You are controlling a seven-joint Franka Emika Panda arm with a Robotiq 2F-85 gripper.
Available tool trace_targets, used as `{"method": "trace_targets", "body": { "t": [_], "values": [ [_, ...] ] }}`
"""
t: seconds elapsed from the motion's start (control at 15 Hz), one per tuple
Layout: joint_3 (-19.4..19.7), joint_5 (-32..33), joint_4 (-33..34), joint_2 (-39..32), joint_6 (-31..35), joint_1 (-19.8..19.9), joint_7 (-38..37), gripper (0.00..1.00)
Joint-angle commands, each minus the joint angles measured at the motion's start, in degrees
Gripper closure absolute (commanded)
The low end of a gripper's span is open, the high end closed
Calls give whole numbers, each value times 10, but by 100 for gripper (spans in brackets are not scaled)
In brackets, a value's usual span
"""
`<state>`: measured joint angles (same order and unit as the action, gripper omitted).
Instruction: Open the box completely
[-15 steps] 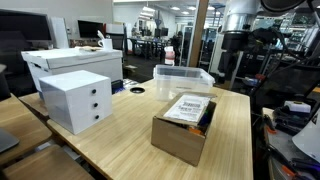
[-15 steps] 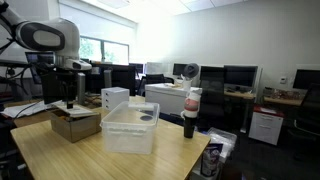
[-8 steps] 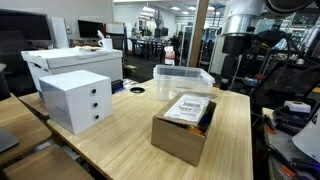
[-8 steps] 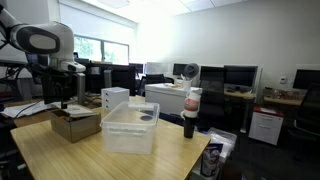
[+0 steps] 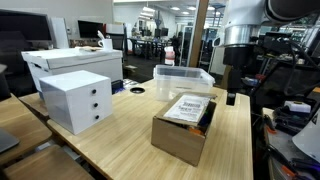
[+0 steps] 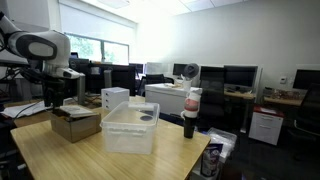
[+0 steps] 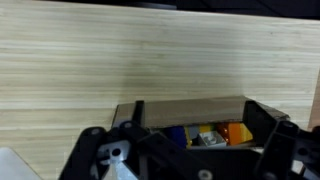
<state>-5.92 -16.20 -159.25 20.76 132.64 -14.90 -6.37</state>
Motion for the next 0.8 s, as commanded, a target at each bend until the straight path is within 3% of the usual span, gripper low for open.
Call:
{"method": "trace_targets", "body": {
  "t": [0.0, 0.27, 0.33, 0.4, 0.73],
  "values": [
    [-3, -34, 0, -39, 30, -4, 33, 0],
    [1, -71, 0, -81, 76, -6, 63, 0],
    [2, -83, 0, -91, 89, -6, 73, 18],
    [2, -95, 0, -102, 104, -6, 85, 26],
    [0, -152, 1, -135, 148, -4, 134, 58]
  ]
}}
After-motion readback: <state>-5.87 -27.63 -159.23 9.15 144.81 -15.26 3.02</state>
